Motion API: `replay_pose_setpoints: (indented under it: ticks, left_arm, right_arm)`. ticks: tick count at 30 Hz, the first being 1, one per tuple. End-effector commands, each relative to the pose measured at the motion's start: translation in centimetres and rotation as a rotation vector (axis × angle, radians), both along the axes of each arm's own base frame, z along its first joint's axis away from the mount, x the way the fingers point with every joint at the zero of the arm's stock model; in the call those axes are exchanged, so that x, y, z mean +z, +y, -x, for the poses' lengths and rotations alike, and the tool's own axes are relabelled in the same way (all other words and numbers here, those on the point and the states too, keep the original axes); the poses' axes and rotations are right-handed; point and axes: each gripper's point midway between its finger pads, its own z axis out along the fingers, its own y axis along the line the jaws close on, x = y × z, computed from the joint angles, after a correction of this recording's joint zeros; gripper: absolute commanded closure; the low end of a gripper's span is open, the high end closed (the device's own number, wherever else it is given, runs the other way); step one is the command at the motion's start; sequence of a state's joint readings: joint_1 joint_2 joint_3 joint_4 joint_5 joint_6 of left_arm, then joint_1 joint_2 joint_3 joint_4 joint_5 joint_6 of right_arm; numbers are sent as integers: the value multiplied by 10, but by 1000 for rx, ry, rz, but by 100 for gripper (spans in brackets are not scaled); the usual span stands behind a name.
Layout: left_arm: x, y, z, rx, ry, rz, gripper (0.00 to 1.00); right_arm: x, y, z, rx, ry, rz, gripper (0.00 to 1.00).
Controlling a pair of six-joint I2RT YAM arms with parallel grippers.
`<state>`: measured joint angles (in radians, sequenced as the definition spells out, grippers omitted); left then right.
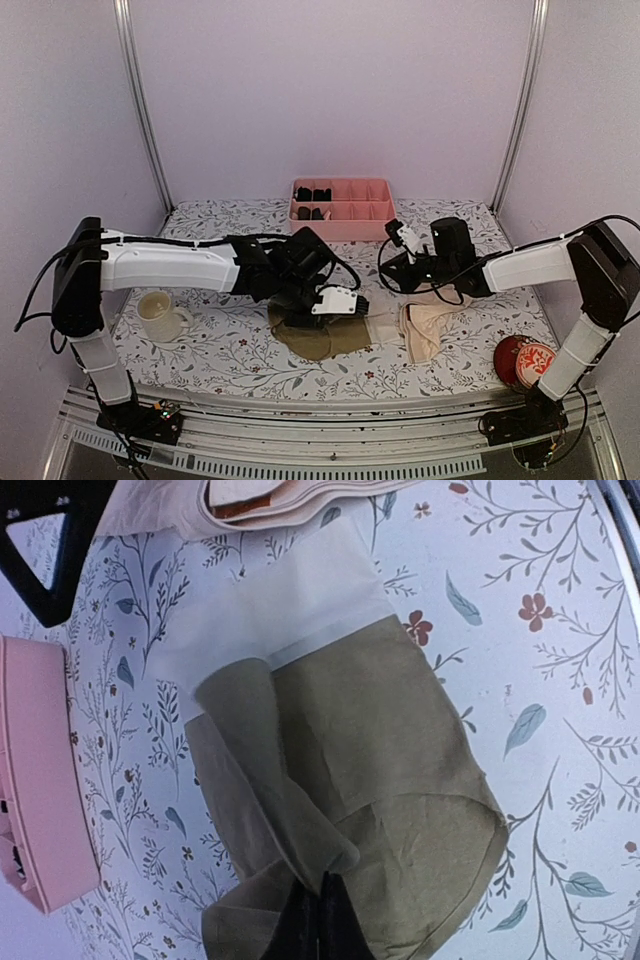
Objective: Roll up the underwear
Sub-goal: Fold the underwear at the center of the board, then move the underwear to the center of the board.
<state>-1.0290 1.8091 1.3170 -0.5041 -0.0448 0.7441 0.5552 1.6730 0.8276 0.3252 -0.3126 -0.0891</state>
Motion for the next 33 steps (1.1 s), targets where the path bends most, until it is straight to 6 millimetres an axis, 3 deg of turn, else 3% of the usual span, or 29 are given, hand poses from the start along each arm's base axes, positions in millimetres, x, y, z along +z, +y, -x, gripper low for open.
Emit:
replay_pose_setpoints:
  ticks: [1,5,13,14,17,21,23,25,28,31,33]
  left_arm:
    - [-21,-2,25,-3,83,-32,100]
    - [-30,-4,32,3,120,-42,100]
    - [-50,-2,52,-3,208,-91,100]
    - [-51,-2,54,-7,215,-93,97]
    - [-50,-2,60,-20,240,-95,83]
    - [-41,2,67,-43,260,-82,42]
    - [-33,5,67,-52,256,-65,27]
    - [-20,10,59,-39,247,-30,15]
    - [7,21,25,52,228,77,5]
    - [29,45,-22,198,207,182,2]
    - [29,65,-45,274,191,212,3]
  right_arm:
    - [2,-6,8,-25,37,-12,95]
    - [-3,-9,16,-72,59,9,95]
    - [5,-6,47,-76,27,50,82]
    - [7,-5,50,-70,24,47,76]
    - [6,-5,55,-64,29,49,67]
    - [-3,-5,56,-71,65,50,57]
    - [-10,-5,57,-78,94,53,51]
    - [-15,-5,55,-93,113,65,46]
    - [-17,-4,48,-125,140,80,42]
    - [-17,0,39,-148,170,93,41]
    - [-22,2,32,-174,198,112,42]
